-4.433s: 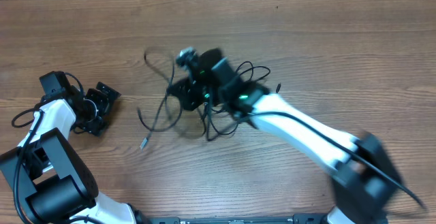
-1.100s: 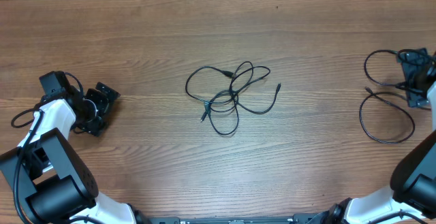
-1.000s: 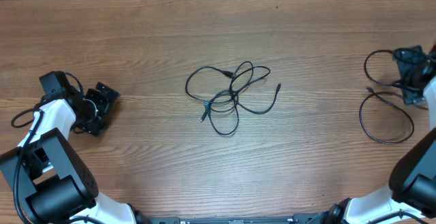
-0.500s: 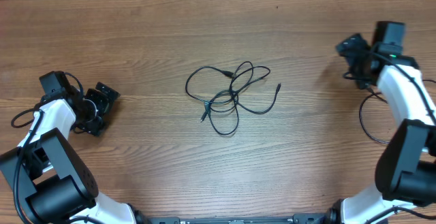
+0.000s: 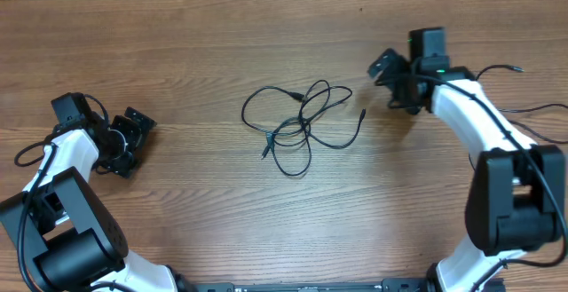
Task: Untangle cables
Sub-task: 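Move the right gripper back to the cable pile at center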
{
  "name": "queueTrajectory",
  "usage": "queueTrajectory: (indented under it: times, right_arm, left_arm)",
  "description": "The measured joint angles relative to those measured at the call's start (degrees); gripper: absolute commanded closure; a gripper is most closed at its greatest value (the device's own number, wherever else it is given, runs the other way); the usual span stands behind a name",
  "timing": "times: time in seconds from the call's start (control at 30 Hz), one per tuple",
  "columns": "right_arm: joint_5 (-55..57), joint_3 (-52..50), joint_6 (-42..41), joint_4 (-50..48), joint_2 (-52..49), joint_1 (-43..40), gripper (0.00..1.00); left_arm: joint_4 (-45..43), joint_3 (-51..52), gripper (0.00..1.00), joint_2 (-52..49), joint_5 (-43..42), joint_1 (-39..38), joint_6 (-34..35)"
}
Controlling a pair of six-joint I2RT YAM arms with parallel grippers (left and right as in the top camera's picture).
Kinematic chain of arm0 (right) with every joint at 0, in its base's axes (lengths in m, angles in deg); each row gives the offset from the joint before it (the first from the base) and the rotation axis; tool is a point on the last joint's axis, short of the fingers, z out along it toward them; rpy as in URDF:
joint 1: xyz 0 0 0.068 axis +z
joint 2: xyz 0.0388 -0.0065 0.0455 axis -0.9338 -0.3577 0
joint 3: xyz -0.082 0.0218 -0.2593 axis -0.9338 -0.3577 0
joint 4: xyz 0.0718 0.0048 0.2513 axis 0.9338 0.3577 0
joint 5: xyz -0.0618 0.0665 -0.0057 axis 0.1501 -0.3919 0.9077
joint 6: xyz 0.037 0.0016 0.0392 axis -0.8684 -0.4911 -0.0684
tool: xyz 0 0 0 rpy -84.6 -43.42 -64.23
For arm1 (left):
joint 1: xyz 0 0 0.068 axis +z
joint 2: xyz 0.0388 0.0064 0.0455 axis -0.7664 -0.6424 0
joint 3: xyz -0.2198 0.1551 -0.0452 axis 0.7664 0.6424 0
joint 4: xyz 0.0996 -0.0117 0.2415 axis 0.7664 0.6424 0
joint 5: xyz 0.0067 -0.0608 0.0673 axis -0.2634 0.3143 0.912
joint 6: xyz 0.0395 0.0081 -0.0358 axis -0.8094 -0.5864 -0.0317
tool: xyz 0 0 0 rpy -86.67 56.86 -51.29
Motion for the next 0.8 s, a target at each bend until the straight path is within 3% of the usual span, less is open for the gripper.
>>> queueTrajectory:
  times: [0.43,0.8]
  right_arm:
    - [0.0,0.0,0.02,-0.59,-3.3,10.97,0.01]
    - [-0.07,-0.07,0.28,-1.25,-4.46,20.11,0.33]
  left_arm:
    - [0.0,0.0,0.0,0.0,-0.02,0.0,0.0]
    - [0.0,0.0,0.0,0.0,-0.02,0.0,0.0]
